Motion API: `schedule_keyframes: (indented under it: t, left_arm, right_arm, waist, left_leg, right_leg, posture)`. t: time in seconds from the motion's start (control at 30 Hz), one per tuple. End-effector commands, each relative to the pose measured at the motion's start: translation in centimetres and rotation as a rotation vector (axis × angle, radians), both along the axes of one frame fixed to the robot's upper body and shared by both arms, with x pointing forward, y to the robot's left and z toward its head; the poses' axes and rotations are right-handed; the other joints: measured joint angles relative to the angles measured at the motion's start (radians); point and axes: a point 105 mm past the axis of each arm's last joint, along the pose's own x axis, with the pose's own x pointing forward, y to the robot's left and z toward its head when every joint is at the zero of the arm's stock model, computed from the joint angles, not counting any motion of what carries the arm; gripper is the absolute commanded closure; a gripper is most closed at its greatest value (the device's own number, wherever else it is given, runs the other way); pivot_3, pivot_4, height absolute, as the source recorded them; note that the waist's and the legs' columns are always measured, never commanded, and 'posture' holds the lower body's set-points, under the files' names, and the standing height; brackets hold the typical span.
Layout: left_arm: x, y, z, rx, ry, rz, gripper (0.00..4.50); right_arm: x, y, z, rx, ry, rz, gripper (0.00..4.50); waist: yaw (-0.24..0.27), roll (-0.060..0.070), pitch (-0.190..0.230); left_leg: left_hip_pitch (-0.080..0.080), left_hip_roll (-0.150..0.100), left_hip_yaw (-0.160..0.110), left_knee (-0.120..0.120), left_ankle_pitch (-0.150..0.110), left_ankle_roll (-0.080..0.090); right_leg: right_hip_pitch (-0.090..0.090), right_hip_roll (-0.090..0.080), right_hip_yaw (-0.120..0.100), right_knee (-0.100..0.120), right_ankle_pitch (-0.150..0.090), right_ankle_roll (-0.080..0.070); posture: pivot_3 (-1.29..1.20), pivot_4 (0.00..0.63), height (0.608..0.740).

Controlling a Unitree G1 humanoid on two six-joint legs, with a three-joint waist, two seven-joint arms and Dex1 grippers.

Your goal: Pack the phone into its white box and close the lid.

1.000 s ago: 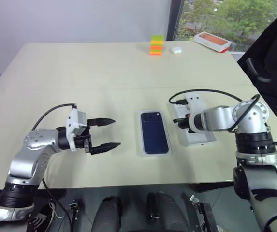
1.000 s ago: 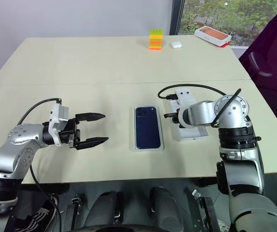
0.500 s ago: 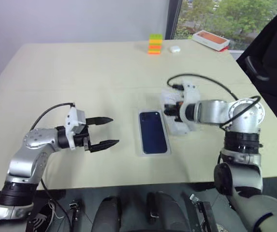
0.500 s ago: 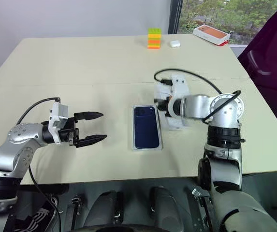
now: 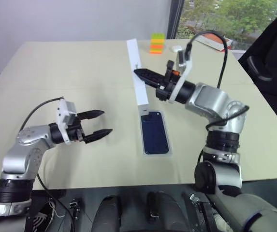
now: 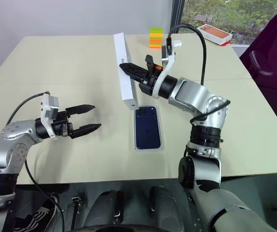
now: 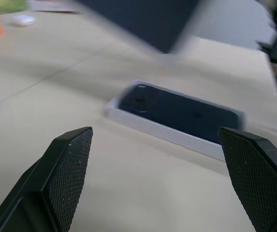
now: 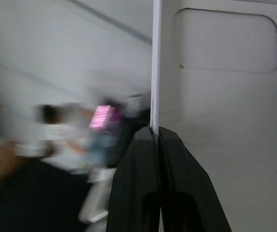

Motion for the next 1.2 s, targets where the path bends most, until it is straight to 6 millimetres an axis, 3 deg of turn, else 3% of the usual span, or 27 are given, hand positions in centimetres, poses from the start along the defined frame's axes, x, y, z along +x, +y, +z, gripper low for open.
schedule_keyframes:
  t: [0.03,0.2,0.33,0.5,0.67,0.77,1.0,1.2]
  left_arm:
    - [0.1,1.1,2.3,-0.066,-0.022,0.046,0.11]
    - [-0.2,1.4,2.8,-0.086,-0.004,0.075,0.11]
    - [-0.7,1.3,2.5,-0.062,-0.009,0.070,0.11]
    - [-0.7,0.5,1.6,-0.051,-0.001,0.067,0.11]
    - [-0.8,-0.8,0.3,-0.066,0.032,0.048,0.11]
    - [-1.0,-1.4,-0.3,-0.097,0.078,0.027,0.98]
    - [-0.4,-4.0,-2.5,-0.058,0.069,-0.001,4.40]
    - [0.4,-7.1,-3.0,-0.048,0.039,-0.066,4.47]
  right_arm:
    - [-1.3,0.3,-0.9,0.055,0.022,0.071,4.40]
    - [-2.2,1.5,-4.3,0.072,0.126,0.105,4.40]
    - [-2.9,2.9,-5.1,0.088,0.167,0.127,4.40]
    - [-3.1,2.8,-8.0,0.029,0.269,0.089,4.40]
    - [-3.8,2.9,-9.1,0.017,0.301,0.073,4.40]
    - [-3.7,2.7,-9.1,0.037,0.319,0.042,4.50]
    - [-3.3,2.1,-9.0,0.068,0.334,-0.014,4.50]
    - [-3.7,1.5,-9.4,0.042,0.314,-0.025,4.50]
  waist:
    - [0.000,0.000,0.000]
    - [-0.002,0.000,0.000]
    - [-0.004,0.001,0.000]
    - [0.003,0.000,0.000]
    - [0.001,0.001,0.000]
    - [-0.002,0.001,0.000]
    - [0.001,0.001,0.000]
    - [0.003,0.000,-0.001]
  left_leg:
    - [0.000,0.000,0.000,0.000,0.000,0.000]
    - [0.000,0.000,0.000,0.000,0.000,0.000]
    - [0.001,0.003,0.000,0.000,0.000,0.000]
    - [0.001,0.004,0.000,0.000,0.000,0.000]
    - [0.001,0.004,0.001,0.001,0.000,0.000]
    - [0.001,0.004,0.001,0.001,0.000,0.000]
    - [0.001,0.004,0.001,0.001,0.000,0.000]
    - [0.001,0.003,0.001,0.002,0.000,0.000]
  right_leg:
    - [0.000,0.000,0.000,0.000,0.000,0.000]
    - [0.000,0.001,0.000,0.001,0.000,0.000]
    - [-0.001,0.003,0.000,0.001,0.000,-0.001]
    - [-0.001,0.004,0.000,0.001,0.001,-0.002]
    - [-0.001,0.003,0.001,0.000,0.001,-0.002]
    - [-0.001,0.004,0.002,0.001,0.001,-0.002]
    - [-0.001,0.007,0.002,0.001,0.002,-0.004]
    - [-0.001,0.006,0.002,0.001,0.002,-0.004]
  posture:
    - [0.00,0.150,0.740]
    - [0.00,0.150,0.740]
    - [0.00,0.150,0.740]
    - [0.00,0.150,0.740]
    - [0.00,0.150,0.740]
    - [0.00,0.150,0.740]
    - [0.00,0.150,0.740]
    - [0.00,0.150,0.740]
